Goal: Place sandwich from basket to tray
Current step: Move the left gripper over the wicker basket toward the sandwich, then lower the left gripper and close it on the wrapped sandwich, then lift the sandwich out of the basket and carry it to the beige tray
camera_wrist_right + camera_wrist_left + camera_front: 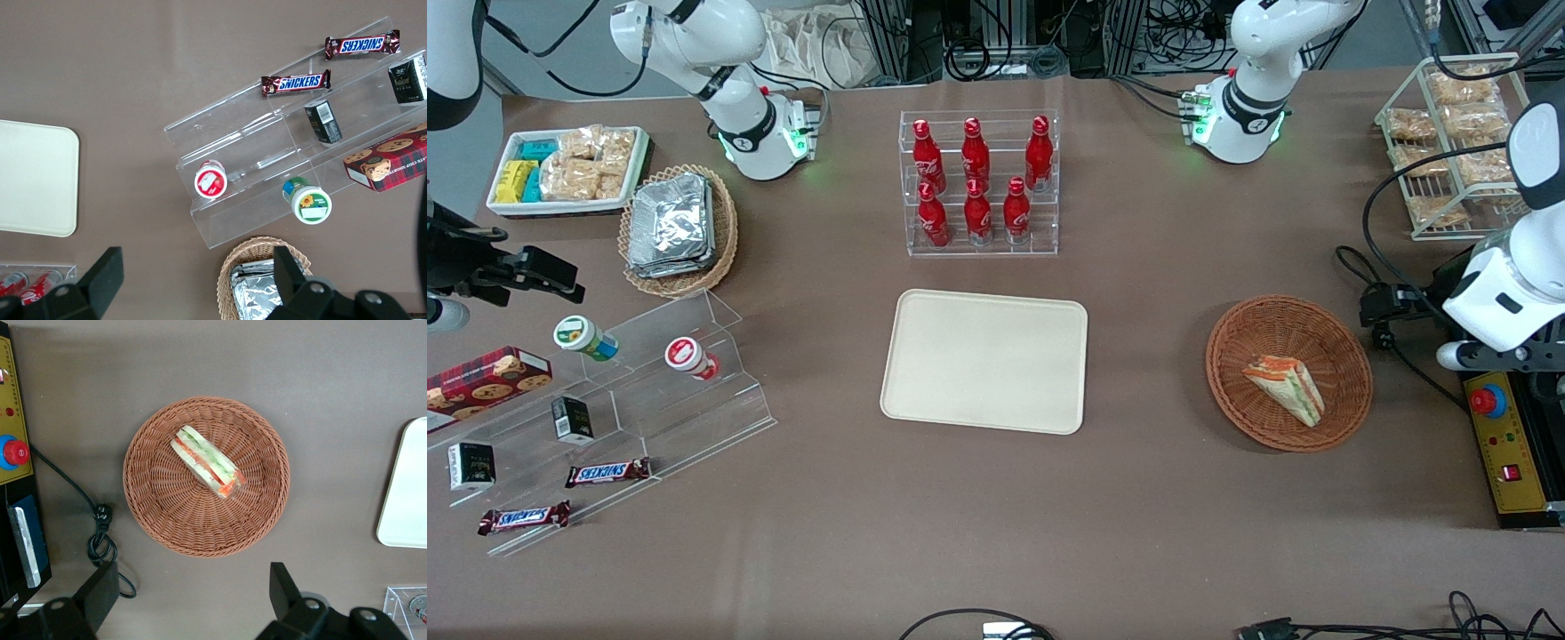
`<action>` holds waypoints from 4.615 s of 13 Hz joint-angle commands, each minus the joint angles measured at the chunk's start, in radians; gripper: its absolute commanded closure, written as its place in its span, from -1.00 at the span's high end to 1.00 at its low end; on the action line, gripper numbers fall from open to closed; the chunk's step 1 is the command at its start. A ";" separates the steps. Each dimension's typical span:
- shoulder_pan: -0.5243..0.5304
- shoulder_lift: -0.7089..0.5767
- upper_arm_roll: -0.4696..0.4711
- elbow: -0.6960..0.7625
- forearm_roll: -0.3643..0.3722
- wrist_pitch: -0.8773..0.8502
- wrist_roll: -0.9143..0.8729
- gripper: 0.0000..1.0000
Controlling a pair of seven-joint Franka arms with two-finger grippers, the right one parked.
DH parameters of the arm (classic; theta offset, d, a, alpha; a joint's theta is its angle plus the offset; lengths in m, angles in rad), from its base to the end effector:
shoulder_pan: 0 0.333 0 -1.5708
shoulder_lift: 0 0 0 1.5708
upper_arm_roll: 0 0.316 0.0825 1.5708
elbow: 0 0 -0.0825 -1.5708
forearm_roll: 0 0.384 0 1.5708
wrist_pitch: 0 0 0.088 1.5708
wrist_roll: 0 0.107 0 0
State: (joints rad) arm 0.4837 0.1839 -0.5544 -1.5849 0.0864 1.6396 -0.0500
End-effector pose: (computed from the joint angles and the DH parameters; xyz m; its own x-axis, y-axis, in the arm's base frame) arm 0.6005 -0.0100 0.5314 0.9944 -0.0285 -0.1016 -0.0281 -0.9996 0.0062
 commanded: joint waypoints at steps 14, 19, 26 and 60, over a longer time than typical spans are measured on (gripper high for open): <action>-0.008 0.106 0.004 -0.206 0.062 0.190 -0.729 1.00; 0.023 0.155 0.007 -0.343 0.064 0.472 -0.798 1.00; 0.023 0.223 0.007 -0.484 0.066 0.710 -0.844 1.00; -0.666 0.581 0.011 0.184 0.189 0.362 -0.617 -0.86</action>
State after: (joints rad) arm -0.1241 0.7203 -0.5627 -1.4456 0.2013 1.9986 -0.6482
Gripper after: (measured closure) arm 0.846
